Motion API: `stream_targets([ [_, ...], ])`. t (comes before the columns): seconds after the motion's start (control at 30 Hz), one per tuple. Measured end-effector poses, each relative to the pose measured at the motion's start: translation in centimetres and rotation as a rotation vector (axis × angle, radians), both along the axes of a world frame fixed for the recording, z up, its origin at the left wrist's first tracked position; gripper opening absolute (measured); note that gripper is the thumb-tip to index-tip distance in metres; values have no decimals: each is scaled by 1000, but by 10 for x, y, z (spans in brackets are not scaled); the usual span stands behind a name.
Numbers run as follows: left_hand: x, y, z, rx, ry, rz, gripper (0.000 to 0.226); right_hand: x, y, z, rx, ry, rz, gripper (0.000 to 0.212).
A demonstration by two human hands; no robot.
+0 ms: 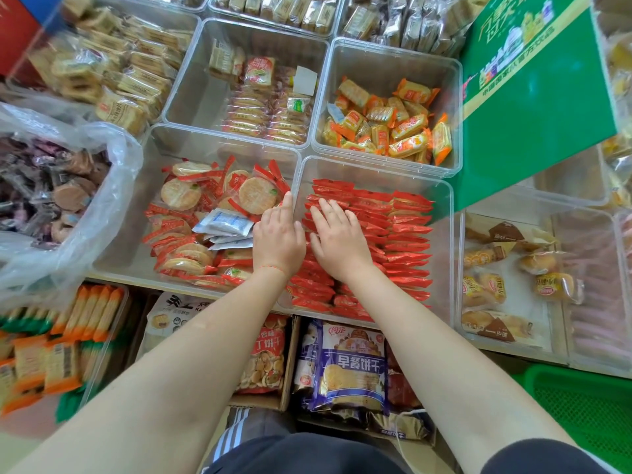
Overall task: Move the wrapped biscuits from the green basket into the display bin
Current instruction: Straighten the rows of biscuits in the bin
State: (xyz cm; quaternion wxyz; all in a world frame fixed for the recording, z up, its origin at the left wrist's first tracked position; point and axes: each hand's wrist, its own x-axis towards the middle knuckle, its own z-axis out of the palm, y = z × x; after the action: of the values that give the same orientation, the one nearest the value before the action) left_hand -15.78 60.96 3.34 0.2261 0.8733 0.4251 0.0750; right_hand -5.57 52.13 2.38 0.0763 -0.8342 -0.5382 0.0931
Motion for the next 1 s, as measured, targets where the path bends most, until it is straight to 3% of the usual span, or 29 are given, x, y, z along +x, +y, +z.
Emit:
stream_targets([
  [0.13,0,0,-1,1,-1,-1,57,-5,-6,-15,-314,6,56,69],
  [0.27,1,1,-3,6,2,-6,57,2,4,-13,-278,-12,52,64],
  [0.37,1,1,-5,17,-8,-7,57,0,6,-12,-139,-18,14,72],
  [0.53,0,1,-7,11,-26,-3,56,-3,12,-19,-309,9,3,71],
  [0.63,0,2,-7,2,-31,1,55,1,17,-9,-275,24,38,69],
  [0.83,0,-1,-5,7,-43,7,55,-12,-17,-12,-271,61,230,115],
  [1.0,0,1,-6,5,-46,6,55,-19,-10,-17,-347,-47,217,120],
])
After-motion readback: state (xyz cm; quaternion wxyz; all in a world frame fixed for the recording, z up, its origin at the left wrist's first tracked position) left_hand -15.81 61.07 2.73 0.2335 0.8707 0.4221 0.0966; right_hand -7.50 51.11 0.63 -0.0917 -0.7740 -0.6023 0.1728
